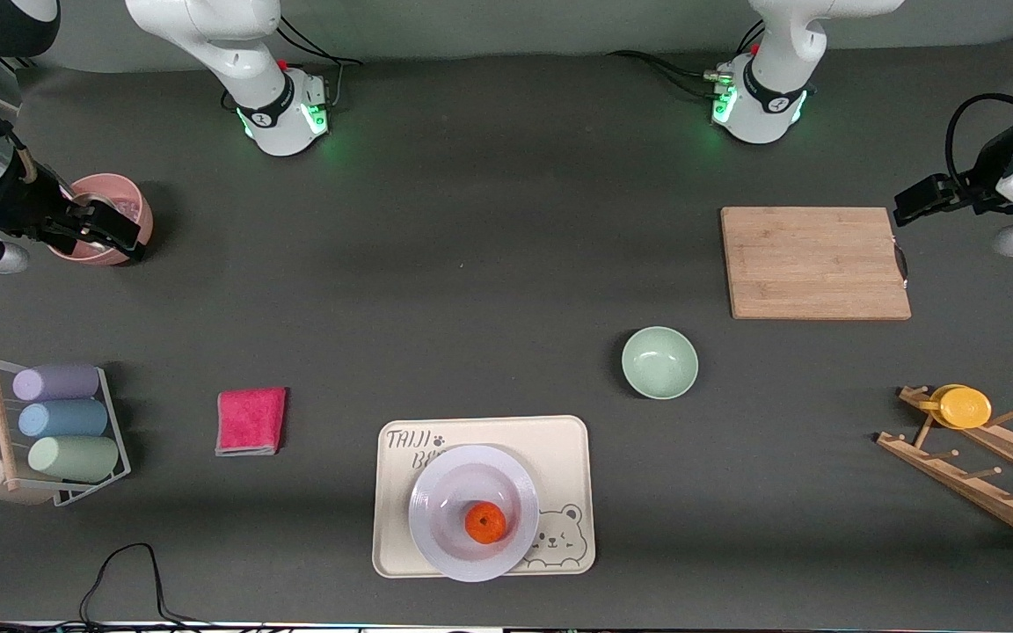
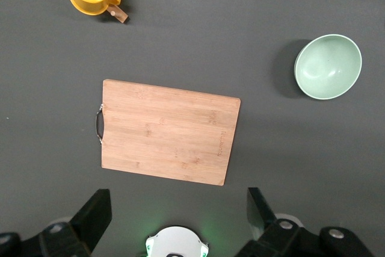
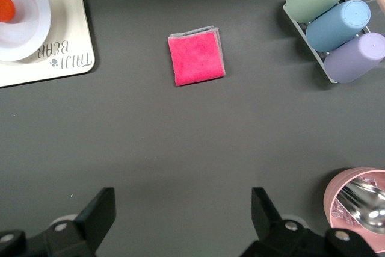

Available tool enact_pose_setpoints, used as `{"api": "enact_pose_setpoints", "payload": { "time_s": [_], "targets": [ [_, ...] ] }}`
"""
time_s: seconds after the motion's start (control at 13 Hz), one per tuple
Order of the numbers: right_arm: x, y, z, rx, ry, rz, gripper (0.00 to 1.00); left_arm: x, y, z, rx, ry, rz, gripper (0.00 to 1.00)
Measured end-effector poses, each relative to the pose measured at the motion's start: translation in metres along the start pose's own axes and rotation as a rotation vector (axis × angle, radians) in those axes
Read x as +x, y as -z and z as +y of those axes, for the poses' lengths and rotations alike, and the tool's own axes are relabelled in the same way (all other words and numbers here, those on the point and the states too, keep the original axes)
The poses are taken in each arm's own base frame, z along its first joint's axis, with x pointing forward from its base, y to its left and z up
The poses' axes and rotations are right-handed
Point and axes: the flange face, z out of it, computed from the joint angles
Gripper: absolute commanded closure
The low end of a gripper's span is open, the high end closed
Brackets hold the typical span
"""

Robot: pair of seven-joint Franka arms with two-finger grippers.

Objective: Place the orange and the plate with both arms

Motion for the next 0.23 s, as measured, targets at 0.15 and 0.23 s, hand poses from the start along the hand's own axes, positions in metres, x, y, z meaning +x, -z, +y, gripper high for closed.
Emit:
{"api": "enact_pose_setpoints", "payload": {
  "time_s": [0.15, 0.23],
  "targets": [
    [0.0000, -0.0003, 0.0003, 0.002, 0.006, -0.001, 0.00, -0.0004, 0.0009, -0.0009, -0.004, 0.002, 0.001, 0.00],
    [0.0000, -0.0007, 0.0004, 0.002, 0.006, -0.002, 0.00, -0.0002, 0.0009, -0.0027, -0.007, 0.005, 0.001, 0.00]
  ]
}}
